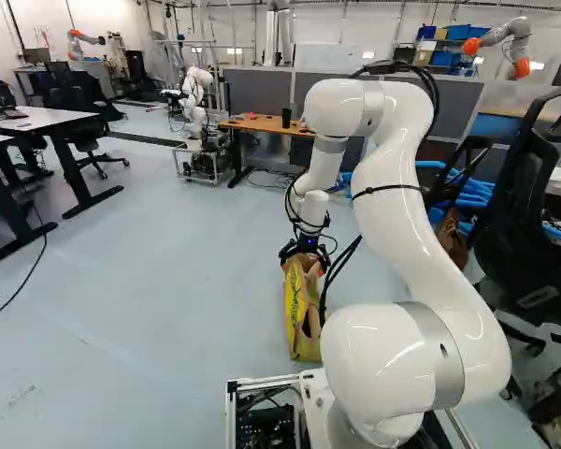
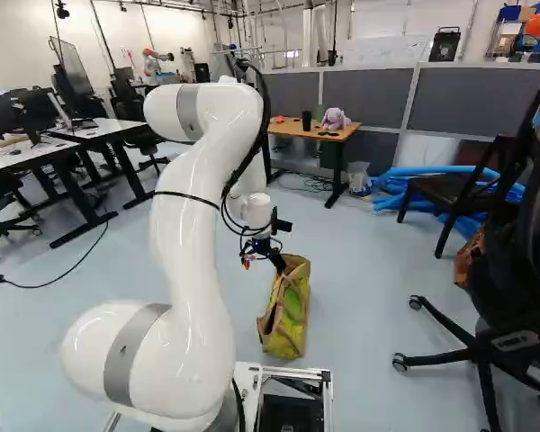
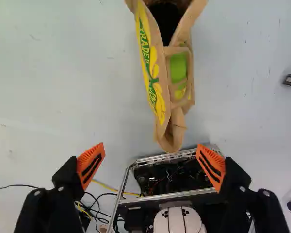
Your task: Pick up the bag on the ground and place it on the table
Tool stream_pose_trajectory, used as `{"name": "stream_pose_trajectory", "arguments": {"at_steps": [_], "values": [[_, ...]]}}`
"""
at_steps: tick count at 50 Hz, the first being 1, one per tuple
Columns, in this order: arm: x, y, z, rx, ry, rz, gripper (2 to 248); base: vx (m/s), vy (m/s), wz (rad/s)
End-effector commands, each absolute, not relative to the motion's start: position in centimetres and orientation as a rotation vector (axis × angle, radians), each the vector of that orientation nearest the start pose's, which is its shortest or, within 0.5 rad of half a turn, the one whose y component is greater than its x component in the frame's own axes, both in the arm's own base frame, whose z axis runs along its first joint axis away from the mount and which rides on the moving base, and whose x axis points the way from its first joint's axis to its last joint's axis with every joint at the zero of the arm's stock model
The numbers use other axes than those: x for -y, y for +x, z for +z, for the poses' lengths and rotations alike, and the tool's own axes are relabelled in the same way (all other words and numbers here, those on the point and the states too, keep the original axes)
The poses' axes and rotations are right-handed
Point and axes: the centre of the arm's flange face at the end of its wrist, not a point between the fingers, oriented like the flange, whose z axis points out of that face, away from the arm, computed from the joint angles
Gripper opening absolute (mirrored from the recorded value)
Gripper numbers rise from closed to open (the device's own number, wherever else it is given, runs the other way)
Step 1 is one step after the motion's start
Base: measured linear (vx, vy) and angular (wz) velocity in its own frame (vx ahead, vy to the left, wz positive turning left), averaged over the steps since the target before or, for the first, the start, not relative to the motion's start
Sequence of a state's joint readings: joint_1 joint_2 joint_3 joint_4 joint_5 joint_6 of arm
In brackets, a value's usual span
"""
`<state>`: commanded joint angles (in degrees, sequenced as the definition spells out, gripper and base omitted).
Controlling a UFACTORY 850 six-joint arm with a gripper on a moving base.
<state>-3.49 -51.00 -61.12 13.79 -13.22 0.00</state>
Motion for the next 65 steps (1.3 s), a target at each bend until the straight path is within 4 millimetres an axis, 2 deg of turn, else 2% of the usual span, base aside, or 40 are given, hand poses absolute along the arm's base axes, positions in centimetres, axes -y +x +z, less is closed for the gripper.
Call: {"name": "stream_pose_trajectory", "arguments": {"at_steps": [65], "values": [[5.5,57.8,2.8,-0.521,-3.045,0.075,247,0.0,0.0,0.0]]}}
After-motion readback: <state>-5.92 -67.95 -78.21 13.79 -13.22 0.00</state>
